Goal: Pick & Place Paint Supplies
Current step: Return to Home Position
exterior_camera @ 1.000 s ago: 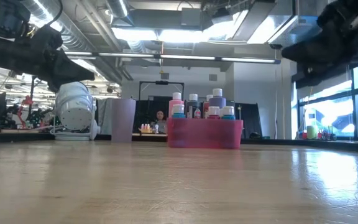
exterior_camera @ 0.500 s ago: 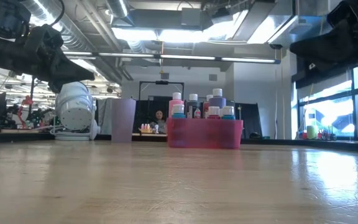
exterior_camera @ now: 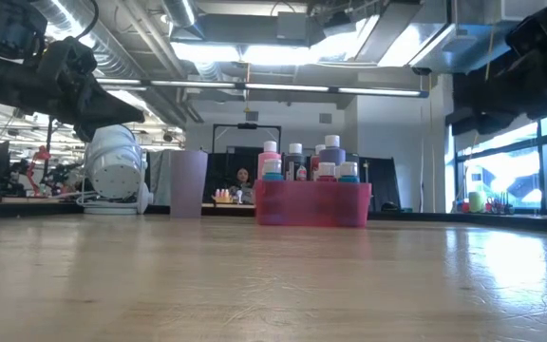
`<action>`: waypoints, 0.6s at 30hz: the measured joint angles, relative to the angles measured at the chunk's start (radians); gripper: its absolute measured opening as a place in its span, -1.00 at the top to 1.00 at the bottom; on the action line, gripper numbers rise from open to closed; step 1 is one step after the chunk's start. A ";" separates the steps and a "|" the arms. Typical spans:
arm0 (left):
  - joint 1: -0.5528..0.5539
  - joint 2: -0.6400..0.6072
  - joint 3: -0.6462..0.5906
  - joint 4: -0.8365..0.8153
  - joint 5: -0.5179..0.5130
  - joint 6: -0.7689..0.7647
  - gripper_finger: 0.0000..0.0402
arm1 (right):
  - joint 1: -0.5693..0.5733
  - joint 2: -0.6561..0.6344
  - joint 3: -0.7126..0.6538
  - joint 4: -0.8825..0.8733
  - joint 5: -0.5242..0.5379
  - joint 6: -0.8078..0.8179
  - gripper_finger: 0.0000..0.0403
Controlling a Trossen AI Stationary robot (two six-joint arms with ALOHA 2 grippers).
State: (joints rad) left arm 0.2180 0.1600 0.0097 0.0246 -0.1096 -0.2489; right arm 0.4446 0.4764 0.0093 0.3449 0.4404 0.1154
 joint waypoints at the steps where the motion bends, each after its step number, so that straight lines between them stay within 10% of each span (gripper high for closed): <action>1: 0.000 0.000 0.000 0.000 0.000 0.000 0.95 | 0.000 -0.020 0.000 -0.024 -0.003 0.000 1.00; 18: 0.000 0.000 0.000 0.000 -0.001 0.000 0.96 | -0.002 -0.276 0.000 -0.282 -0.122 -0.019 1.00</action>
State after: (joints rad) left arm 0.2180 0.1600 0.0097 0.0250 -0.1104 -0.2489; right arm 0.4430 0.2000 0.0097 0.0630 0.3189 0.0967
